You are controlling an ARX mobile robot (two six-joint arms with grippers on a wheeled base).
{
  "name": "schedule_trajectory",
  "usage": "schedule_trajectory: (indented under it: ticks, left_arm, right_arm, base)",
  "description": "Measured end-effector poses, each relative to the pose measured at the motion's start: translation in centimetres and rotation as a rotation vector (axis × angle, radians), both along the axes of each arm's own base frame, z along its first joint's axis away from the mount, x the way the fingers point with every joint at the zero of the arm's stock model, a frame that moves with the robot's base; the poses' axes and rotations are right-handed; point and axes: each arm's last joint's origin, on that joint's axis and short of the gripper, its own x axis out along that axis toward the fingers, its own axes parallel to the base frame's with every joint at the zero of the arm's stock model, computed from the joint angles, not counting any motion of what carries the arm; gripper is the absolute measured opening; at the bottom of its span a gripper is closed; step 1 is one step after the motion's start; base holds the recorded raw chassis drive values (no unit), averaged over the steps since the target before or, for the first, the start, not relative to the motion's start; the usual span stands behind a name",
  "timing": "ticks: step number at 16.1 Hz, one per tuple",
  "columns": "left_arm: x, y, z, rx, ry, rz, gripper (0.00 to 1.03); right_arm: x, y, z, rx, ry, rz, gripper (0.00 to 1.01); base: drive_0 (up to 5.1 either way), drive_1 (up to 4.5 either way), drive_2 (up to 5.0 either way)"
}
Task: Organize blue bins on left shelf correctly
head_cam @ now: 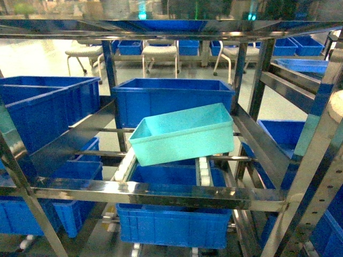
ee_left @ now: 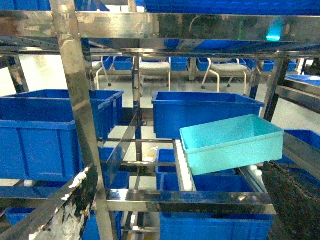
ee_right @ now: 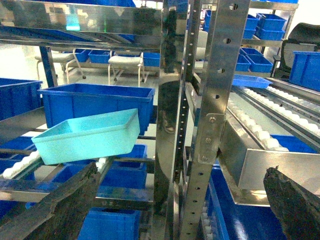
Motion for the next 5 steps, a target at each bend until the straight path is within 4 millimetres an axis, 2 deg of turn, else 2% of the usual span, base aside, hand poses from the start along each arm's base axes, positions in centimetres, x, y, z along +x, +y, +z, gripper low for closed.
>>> schedule_trajectory:
  ticks: [5]
  left_arm:
    - [0.0,0.0,0.0,0.0,0.0,0.0,0.98]
  right_arm:
    - [0.0,0.0,0.0,0.0,0.0,0.0,0.98]
  base:
    - [0.0,0.0,0.0]
